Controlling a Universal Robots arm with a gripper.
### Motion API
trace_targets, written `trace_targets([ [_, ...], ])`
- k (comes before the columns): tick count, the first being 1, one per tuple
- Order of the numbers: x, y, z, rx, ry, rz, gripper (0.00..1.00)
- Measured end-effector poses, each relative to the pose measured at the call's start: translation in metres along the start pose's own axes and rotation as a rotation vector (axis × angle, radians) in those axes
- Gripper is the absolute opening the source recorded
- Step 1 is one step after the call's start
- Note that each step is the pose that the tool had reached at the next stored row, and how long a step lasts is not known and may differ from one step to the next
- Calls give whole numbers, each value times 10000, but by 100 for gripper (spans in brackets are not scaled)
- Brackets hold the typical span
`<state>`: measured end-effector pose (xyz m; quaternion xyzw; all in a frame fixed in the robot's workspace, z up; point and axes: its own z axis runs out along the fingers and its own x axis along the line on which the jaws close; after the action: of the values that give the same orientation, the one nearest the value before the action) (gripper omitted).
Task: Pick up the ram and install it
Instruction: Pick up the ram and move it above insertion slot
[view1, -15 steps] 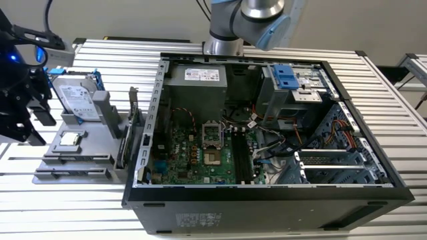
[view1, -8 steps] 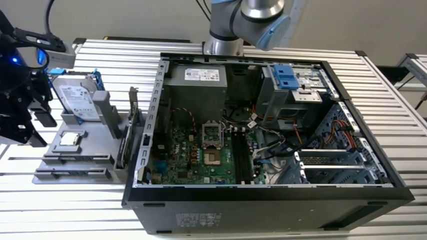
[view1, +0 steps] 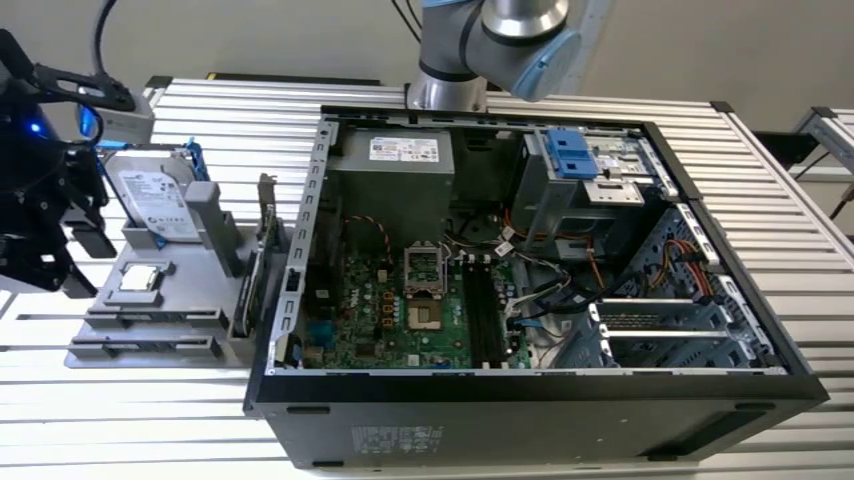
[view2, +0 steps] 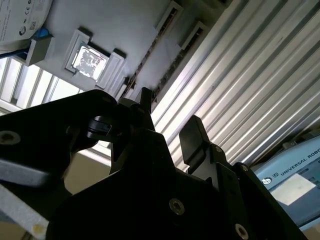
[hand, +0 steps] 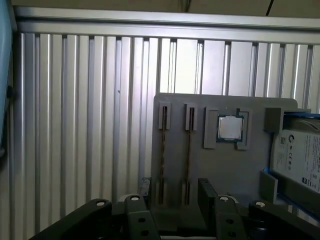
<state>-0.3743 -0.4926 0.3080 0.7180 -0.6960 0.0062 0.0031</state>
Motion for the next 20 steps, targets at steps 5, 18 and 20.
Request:
trace_targets([
  [5,-1,0,43,1,-1,-13,100],
  [18,-2,-1,140,1,-1,-47,100],
  [20,-2,-1,157,1,-1,-51,100],
])
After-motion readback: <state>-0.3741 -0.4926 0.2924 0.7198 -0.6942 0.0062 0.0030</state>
